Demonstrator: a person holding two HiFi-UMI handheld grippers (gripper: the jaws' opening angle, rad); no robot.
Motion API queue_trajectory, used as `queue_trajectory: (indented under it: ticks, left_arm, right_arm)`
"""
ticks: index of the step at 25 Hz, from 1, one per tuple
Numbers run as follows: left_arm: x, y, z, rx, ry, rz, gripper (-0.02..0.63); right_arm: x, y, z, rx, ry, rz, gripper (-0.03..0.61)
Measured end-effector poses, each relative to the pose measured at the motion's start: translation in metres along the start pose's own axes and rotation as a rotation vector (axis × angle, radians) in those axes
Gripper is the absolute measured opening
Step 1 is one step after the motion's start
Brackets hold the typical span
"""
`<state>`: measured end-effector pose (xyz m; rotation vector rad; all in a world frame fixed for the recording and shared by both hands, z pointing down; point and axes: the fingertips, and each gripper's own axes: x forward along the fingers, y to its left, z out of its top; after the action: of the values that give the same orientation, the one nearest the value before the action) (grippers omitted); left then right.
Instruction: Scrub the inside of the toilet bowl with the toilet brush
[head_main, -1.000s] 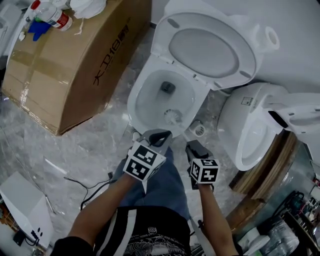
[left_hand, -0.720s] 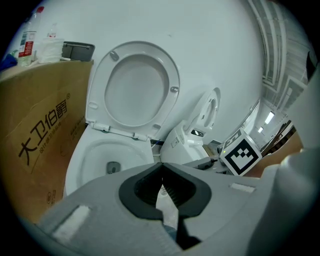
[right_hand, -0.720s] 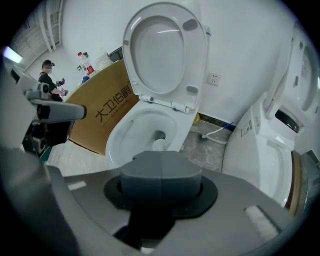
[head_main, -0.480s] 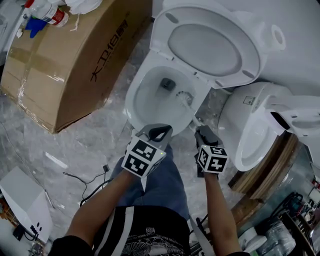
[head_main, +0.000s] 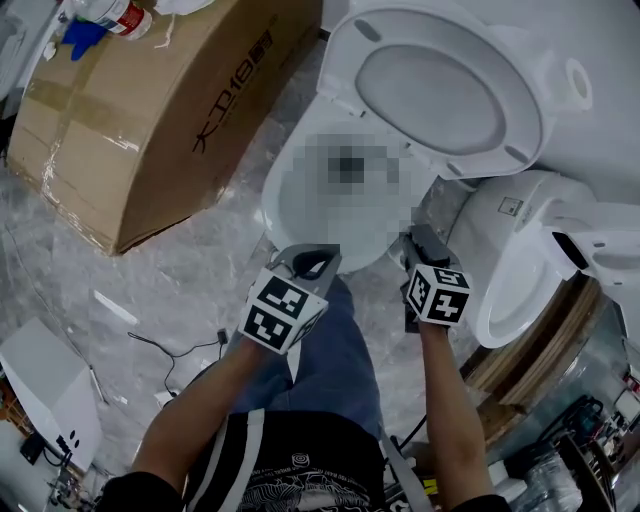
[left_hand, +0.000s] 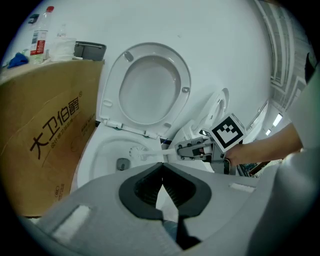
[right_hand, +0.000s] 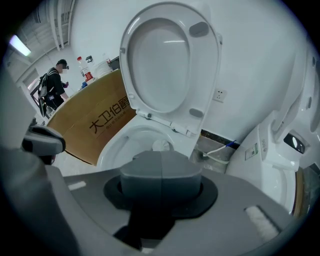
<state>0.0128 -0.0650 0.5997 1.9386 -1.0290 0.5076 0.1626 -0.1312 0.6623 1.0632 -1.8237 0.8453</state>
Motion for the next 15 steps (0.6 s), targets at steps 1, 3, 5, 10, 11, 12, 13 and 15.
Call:
queue_trajectory:
  ticks: [1,3,5,10,11,12,13,15]
  left_arm:
    - [-0.002,0.004,-0.002,-0.004,-0.001,0.009,-0.003]
    - [-0.007,0.010,-0.005,-0.012,-0.004,0.025,-0.003]
    - [-0.011,0.015,-0.010,-0.028,-0.005,0.031,-0.003]
    - [-0.024,0.025,-0.018,-0.054,-0.018,0.052,-0.003]
    - [-0.027,0.027,-0.020,-0.058,-0.020,0.058,-0.003]
    - [-0.030,0.029,-0.022,-0.060,-0.023,0.064,-0.003]
    - [-0.033,0.032,-0.024,-0.063,-0.025,0.070,-0.003]
    - [-0.040,0.036,-0.029,-0.066,-0.027,0.078,-0.003]
  right_arm:
    - [0.003,0.004,0.005,-0.006,-0.006,0.007,0.149]
    - [0.009,0.012,0.015,-0.018,-0.018,0.017,0.149]
    - [0.015,0.022,0.024,-0.029,-0.030,0.026,0.149]
    - [0.028,0.057,0.035,-0.041,-0.052,0.064,0.149]
    - [0.030,0.065,0.036,-0.047,-0.054,0.074,0.149]
    - [0.032,0.073,0.036,-0.053,-0.055,0.084,0.149]
    - [0.033,0.080,0.036,-0.058,-0.056,0.093,0.149]
    - [0.035,0.094,0.033,-0.063,-0.056,0.110,0.149]
